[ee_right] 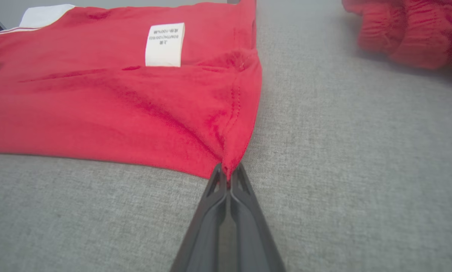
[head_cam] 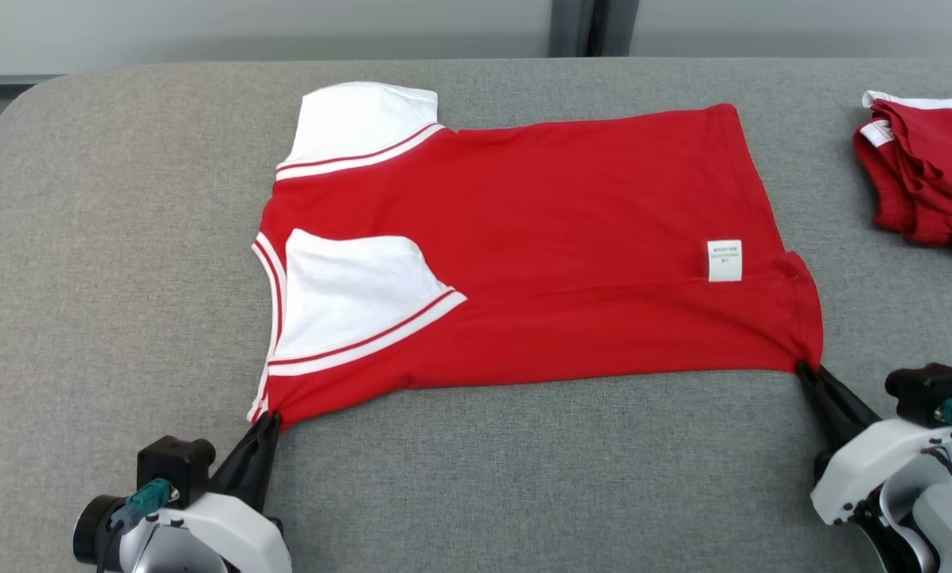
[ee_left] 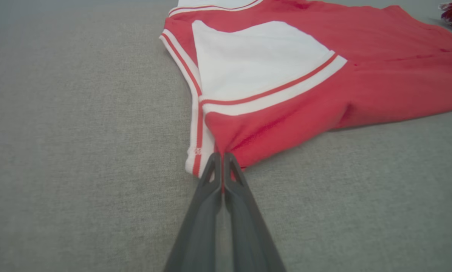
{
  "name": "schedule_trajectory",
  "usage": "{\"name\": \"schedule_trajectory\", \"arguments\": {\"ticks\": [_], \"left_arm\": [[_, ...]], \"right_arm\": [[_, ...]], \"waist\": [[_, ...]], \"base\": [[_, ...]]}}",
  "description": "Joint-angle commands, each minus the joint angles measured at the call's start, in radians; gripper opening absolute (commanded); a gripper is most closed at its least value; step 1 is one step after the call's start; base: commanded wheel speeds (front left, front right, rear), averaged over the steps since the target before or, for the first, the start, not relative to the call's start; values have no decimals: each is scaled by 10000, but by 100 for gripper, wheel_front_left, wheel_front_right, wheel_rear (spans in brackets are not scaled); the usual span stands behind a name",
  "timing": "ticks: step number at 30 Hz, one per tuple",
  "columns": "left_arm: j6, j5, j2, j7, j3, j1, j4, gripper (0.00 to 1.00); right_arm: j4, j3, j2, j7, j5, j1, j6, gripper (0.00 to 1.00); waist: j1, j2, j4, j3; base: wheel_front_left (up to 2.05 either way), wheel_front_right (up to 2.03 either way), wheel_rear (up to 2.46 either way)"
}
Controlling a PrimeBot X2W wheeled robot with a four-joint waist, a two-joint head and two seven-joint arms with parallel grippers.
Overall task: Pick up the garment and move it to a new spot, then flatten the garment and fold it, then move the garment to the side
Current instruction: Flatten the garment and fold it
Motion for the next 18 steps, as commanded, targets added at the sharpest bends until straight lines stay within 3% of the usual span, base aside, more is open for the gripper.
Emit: {"name": "schedule_trajectory", "arguments": {"ticks": [1, 7, 18], "left_arm": [[32, -46, 117, 69, 48, 198, -197, 0], [385, 75, 374, 275, 110, 787, -1296, 0], [641, 0, 822, 1161, -38, 1963, -2554, 0]], "right_arm": [[-101, -25, -196, 20, 90, 336, -5, 0], [-900, -309, -572, 17, 216, 1039, -5, 0], [-2365, -517, -1349, 103, 599, 3044, -5, 0]], "waist": [[0, 0, -15, -29], [0, 0, -29, -114], [0, 0, -49, -332]], "base": [[0, 0, 0], [0, 0, 0], [0, 0, 0]]}}
